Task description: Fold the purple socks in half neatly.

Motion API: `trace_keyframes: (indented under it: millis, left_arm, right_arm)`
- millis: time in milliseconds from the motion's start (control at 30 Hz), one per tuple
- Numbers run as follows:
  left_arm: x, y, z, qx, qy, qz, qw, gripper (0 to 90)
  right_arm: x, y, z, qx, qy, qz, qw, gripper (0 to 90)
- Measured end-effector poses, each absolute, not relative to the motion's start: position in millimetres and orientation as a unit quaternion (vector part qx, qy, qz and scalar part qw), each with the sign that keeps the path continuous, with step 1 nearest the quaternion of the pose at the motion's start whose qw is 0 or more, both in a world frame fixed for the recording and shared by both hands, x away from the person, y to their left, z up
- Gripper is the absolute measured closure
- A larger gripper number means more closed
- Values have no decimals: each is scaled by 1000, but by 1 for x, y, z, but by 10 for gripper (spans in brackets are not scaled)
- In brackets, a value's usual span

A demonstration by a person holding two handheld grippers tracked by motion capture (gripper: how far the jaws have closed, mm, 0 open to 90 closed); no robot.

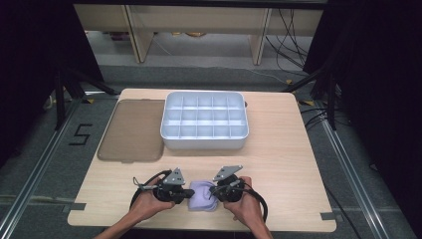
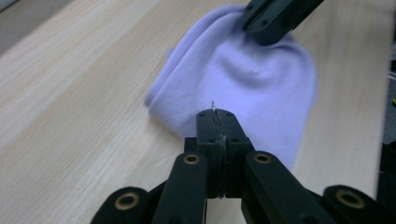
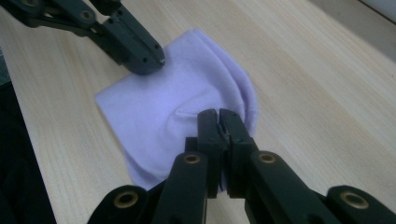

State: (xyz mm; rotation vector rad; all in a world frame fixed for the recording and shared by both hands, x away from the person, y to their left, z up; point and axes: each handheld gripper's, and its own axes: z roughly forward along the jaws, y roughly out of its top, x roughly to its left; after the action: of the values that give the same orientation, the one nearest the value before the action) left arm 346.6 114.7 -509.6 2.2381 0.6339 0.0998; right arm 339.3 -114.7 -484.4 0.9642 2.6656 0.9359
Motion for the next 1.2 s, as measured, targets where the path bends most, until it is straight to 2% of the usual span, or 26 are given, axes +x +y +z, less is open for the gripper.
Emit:
trace_keyframes:
  millis: [333,467,600,700,800,900,1033,1200]
  left_arm:
    - [347,118,-506,882,243,57,400,887]
    - [332,118,-499,870,243,42,427,884]
    - [320,116,-500,884,215,31,414,870]
    - [323,116,-512,884,230,22,407,877]
    - [325,117,-508,888,221,34,403,872]
    - [326,117,-502,876,239,31,418,868]
    - [343,115,-491,870,242,53,427,871]
    - [367,107,-495,865,264,56,423,870]
  right_arm:
    - [339,-117,-488,308,895,316,70,882]
    - [338,-117,-487,318,896,303,71,882]
    - [337,-116,-486,318,896,304,66,881]
    - [337,-116,-487,318,896,303,67,882]
    - [337,-116,-487,319,896,303,65,881]
    - [338,-116,-487,320,895,303,68,881]
    - [339,-116,-489,309,895,315,71,881]
    - [340,-116,-489,303,896,317,68,881]
